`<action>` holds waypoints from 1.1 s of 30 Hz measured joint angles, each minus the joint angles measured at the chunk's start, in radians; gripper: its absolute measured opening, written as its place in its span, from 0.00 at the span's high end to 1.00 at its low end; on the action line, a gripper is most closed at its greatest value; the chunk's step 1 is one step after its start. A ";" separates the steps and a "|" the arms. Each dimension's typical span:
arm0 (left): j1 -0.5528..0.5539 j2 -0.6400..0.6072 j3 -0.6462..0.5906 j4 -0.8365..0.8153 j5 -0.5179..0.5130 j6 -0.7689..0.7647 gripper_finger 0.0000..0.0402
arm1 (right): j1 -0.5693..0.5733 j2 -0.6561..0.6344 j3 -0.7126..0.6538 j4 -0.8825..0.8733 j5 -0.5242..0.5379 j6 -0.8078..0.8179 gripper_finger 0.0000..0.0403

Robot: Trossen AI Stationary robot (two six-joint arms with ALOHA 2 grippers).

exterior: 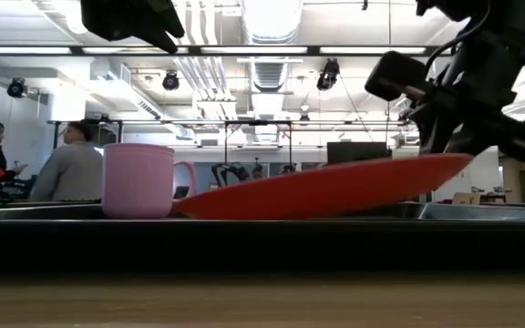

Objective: Set up tray
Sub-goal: Put the pink plate to the right of the light purple mug on the black tray, then put the blue bowl on top of the pink plate on the black tray

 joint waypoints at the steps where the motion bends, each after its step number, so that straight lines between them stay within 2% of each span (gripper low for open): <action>1: 0.000 -0.001 0.000 0.001 0.000 0.000 0.75 | -0.002 0.005 0.001 0.000 0.001 -0.016 0.90; 10: 0.001 -0.001 0.000 0.001 -0.008 0.000 0.75 | -0.015 -0.001 0.047 -0.001 0.059 -0.194 0.57; 14: 0.001 -0.001 0.000 0.000 -0.011 0.000 0.75 | -0.015 -0.003 0.127 -0.059 0.124 -0.460 0.45; 16: 0.001 -0.001 0.000 0.001 -0.011 0.000 0.75 | -0.027 -0.003 0.190 -0.158 0.151 -0.622 0.42; 20: 0.001 -0.001 0.000 0.001 -0.012 0.000 0.75 | -0.087 0.007 0.312 -0.361 0.191 -0.966 0.38; 26: 0.002 -0.002 0.000 0.010 -0.012 0.000 0.75 | -0.243 0.031 0.426 -0.394 0.216 -1.540 0.39; 28: 0.002 -0.002 0.000 0.014 -0.012 -0.008 0.75 | -0.315 0.046 0.448 -0.401 0.188 -1.643 0.40; 33: 0.000 -0.002 0.000 0.023 -0.009 -0.058 0.75 | -0.511 0.098 0.474 -0.406 0.071 -1.717 0.42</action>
